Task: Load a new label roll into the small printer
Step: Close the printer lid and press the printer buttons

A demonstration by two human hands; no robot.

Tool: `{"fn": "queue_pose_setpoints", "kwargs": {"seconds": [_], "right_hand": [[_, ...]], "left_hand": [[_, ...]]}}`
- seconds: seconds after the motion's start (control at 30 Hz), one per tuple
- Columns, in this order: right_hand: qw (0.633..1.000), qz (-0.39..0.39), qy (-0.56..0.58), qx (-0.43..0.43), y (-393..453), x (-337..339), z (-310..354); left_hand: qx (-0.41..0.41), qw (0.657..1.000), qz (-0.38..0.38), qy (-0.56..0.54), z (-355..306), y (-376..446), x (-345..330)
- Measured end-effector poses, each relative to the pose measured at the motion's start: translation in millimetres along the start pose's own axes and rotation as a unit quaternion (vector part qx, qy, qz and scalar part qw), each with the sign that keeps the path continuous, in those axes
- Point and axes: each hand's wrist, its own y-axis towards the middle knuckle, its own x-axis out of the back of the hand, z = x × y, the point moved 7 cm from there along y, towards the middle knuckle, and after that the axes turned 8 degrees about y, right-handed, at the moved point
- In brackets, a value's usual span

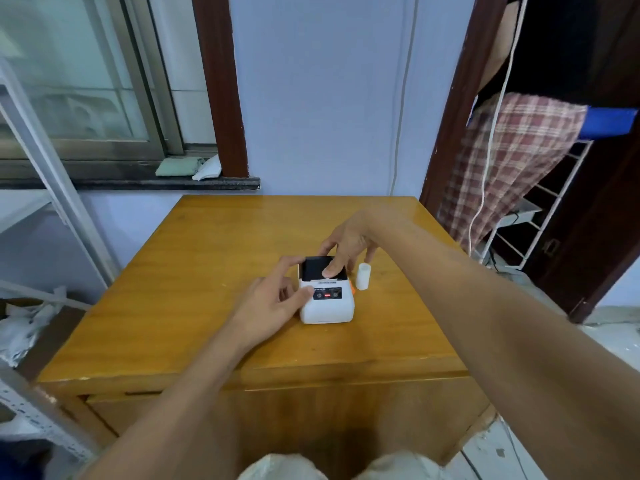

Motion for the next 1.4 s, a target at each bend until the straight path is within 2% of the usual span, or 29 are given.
{"fn": "queue_pose_setpoints", "kwargs": {"seconds": [0.17, 0.27, 0.3, 0.37, 0.4, 0.43, 0.47, 0.6, 0.83, 1.0, 1.2, 1.3, 1.4], "right_hand": [[0.990, -0.126, 0.003, 0.057, -19.0, -6.6, -13.8], [0.962, -0.238, 0.040, 0.126, -37.5, -18.5, -18.0], [0.939, -0.303, 0.047, 0.158, -48.7, -22.3, -17.9], [0.856, -0.462, 0.081, 0.216, -77.4, -34.8, -20.7], [0.812, -0.526, 0.111, 0.228, -91.6, -43.6, -24.2], [0.784, -0.562, 0.144, 0.221, -100.0, -54.1, -29.8], [0.777, -0.569, 0.178, 0.201, -100.0, -64.8, -37.4], [0.815, -0.481, 0.291, 0.143, -63.1, -101.2, -60.7], [0.839, -0.369, 0.368, 0.155, -35.1, -95.6, -66.4], [0.845, -0.411, 0.312, 0.140, -30.2, -97.6, -64.5], [0.857, -0.391, 0.309, 0.128, -24.1, -90.7, -62.1], [0.855, -0.422, 0.273, 0.131, -29.7, -92.9, -58.1], [0.853, -0.450, 0.232, 0.129, -33.4, -92.9, -55.7]], "left_hand": [[0.015, 0.998, 0.015, 0.066, -4.8, -1.0, 0.1], [0.028, 0.997, 0.008, 0.065, -4.9, -2.7, 2.1], [0.034, 0.998, 0.006, 0.061, -4.2, -2.7, 2.8], [0.050, 0.997, 0.005, 0.054, -3.6, -3.5, 2.3], [0.058, 0.997, 0.003, 0.048, -3.8, -3.8, 1.4], [0.065, 0.997, 0.003, 0.043, -4.0, -4.1, -0.1], [0.070, 0.997, 0.003, 0.043, -5.2, -5.0, -2.1], [0.079, 0.992, -0.003, 0.101, -9.1, -10.4, -7.3], [0.091, 0.988, 0.002, 0.128, -6.6, -7.8, -7.9], [0.096, 0.985, -0.001, 0.146, -6.0, -5.5, -10.1], [0.115, 0.981, -0.010, 0.156, -10.3, -1.7, -12.9], [0.138, 0.987, 0.002, 0.085, -11.0, -1.6, -14.2], [0.136, 0.988, 0.065, -0.042, -8.2, 8.2, -13.1]]}}
